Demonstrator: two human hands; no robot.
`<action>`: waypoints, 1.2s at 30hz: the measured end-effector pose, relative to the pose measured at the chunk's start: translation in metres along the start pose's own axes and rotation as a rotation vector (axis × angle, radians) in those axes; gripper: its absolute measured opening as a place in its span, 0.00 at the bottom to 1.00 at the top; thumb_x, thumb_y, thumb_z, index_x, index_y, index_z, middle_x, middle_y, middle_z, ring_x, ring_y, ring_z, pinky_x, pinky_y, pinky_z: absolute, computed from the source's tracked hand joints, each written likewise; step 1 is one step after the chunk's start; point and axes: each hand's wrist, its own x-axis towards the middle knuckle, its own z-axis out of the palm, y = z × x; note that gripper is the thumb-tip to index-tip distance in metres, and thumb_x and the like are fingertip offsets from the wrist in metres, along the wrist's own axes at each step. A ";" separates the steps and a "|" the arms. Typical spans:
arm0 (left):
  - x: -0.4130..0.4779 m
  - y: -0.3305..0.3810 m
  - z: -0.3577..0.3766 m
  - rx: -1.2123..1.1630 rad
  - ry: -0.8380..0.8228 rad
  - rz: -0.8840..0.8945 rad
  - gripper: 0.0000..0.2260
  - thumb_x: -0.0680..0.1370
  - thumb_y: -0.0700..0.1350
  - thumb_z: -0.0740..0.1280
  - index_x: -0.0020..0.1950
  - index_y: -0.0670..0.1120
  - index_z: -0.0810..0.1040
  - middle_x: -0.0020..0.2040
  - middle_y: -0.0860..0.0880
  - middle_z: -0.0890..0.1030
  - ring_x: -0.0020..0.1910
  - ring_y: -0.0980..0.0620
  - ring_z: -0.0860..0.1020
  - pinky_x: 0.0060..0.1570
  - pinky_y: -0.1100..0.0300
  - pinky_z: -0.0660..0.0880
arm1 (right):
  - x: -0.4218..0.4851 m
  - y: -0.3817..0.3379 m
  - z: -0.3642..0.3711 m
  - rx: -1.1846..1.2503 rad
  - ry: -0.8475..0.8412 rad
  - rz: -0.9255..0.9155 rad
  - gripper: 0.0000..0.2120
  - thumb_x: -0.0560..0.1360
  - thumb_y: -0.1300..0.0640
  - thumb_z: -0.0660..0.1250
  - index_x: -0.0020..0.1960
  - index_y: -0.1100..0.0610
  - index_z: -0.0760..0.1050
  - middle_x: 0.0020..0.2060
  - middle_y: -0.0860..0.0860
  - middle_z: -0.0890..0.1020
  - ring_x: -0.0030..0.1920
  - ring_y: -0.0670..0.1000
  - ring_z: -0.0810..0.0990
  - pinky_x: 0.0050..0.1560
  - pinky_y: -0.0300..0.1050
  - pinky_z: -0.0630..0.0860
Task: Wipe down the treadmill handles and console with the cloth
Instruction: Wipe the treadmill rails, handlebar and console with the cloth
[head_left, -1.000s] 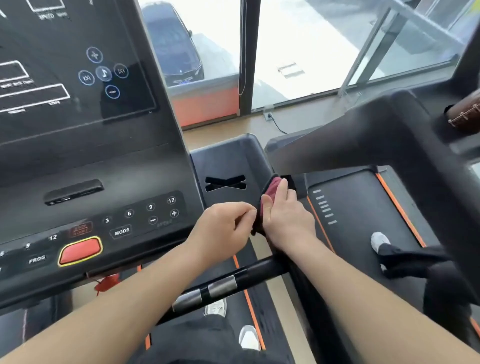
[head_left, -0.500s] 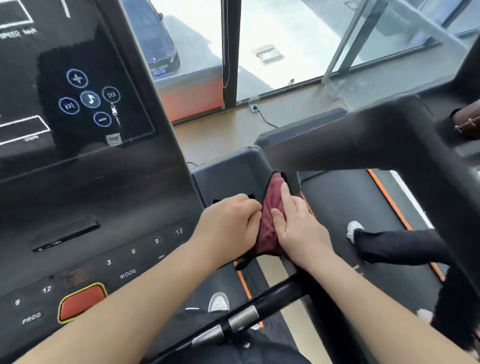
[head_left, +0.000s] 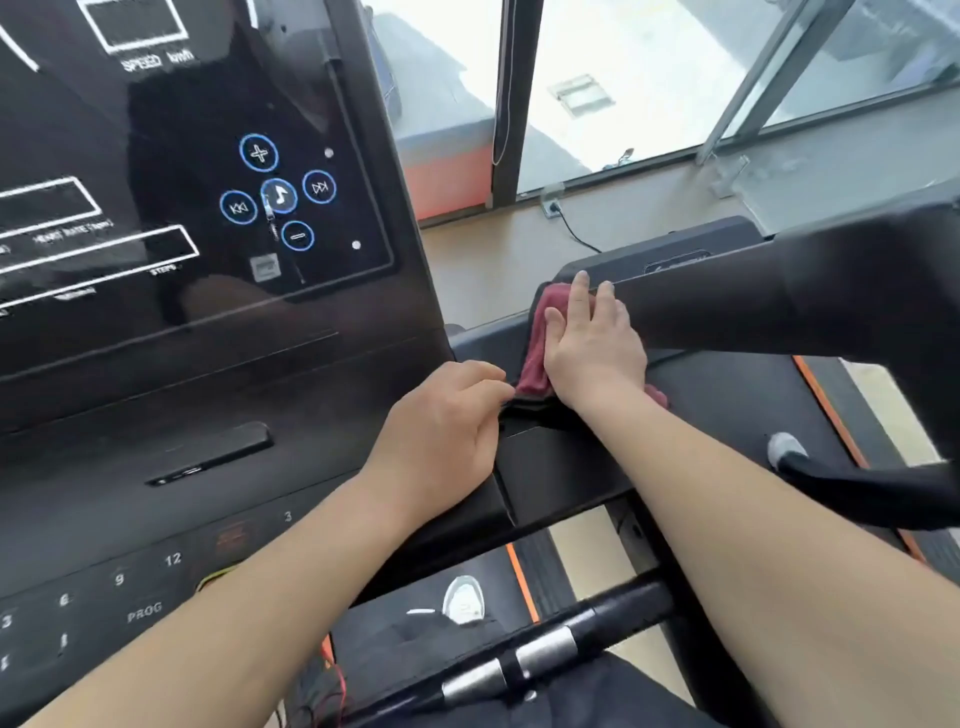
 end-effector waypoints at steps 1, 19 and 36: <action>-0.003 0.002 -0.003 -0.003 0.012 0.009 0.09 0.79 0.38 0.67 0.56 0.44 0.85 0.57 0.50 0.83 0.55 0.47 0.81 0.48 0.49 0.81 | -0.008 -0.001 0.004 -0.051 0.014 -0.043 0.32 0.84 0.39 0.42 0.83 0.54 0.45 0.81 0.60 0.52 0.79 0.62 0.55 0.76 0.62 0.58; -0.022 0.017 0.000 -0.029 0.018 -0.031 0.10 0.78 0.39 0.66 0.54 0.46 0.85 0.52 0.53 0.84 0.49 0.48 0.80 0.45 0.50 0.80 | -0.046 0.030 -0.003 -0.193 -0.084 -0.413 0.29 0.81 0.35 0.38 0.81 0.36 0.41 0.81 0.44 0.38 0.80 0.47 0.34 0.80 0.56 0.37; -0.078 0.112 0.073 -0.046 -0.062 0.029 0.10 0.77 0.40 0.64 0.52 0.45 0.85 0.48 0.50 0.84 0.44 0.44 0.79 0.45 0.47 0.79 | -0.161 0.150 -0.004 0.382 -0.299 -0.269 0.32 0.83 0.42 0.57 0.79 0.31 0.43 0.81 0.38 0.40 0.80 0.45 0.52 0.71 0.43 0.59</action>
